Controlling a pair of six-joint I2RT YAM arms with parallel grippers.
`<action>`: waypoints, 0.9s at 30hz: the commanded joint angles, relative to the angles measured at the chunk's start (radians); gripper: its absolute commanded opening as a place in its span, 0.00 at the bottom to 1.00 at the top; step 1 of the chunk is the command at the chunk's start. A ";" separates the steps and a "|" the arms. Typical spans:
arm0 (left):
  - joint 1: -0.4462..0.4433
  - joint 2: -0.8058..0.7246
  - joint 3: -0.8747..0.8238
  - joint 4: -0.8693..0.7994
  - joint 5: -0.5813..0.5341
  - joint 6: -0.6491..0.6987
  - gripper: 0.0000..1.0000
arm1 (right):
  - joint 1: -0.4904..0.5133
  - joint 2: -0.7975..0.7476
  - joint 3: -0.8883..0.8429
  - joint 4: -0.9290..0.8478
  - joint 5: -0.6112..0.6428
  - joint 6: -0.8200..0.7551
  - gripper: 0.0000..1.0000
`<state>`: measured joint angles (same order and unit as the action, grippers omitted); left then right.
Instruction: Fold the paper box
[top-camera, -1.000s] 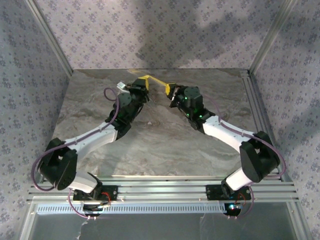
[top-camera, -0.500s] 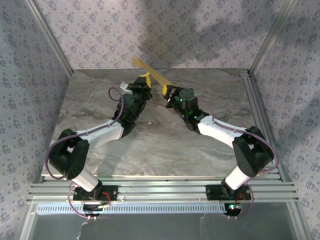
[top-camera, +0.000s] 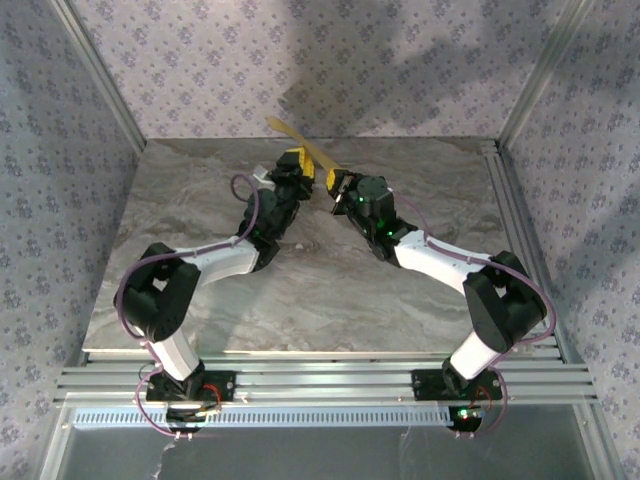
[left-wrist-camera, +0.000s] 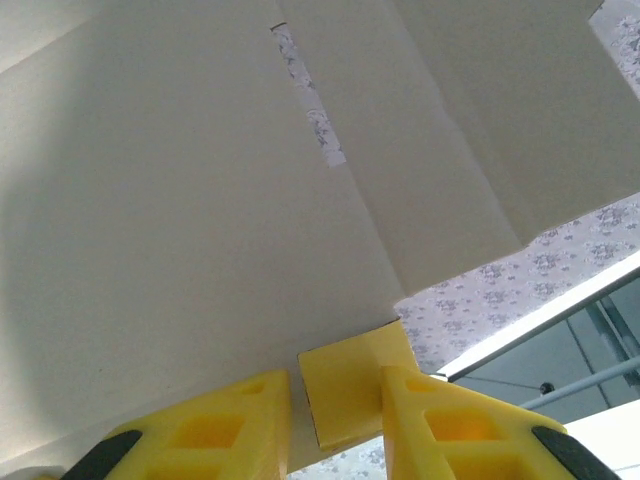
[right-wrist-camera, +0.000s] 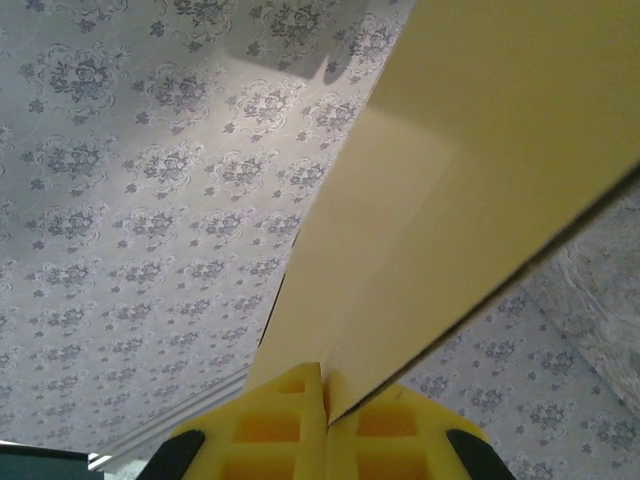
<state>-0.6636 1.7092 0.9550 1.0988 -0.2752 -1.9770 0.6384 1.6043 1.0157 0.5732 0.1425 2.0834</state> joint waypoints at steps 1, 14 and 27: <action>-0.014 0.044 0.029 0.057 0.099 -0.023 0.28 | 0.028 -0.024 0.041 0.094 -0.138 0.011 0.00; 0.172 -0.225 -0.166 -0.159 0.169 0.028 0.45 | -0.106 -0.129 -0.052 0.071 -0.194 0.023 0.00; 0.305 -0.098 -0.138 -0.113 0.226 -0.157 0.47 | -0.122 -0.143 -0.077 0.068 -0.221 0.032 0.00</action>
<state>-0.3706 1.6119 0.7834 0.9615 -0.0708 -2.0567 0.5228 1.4918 0.9512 0.6109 -0.0689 2.0834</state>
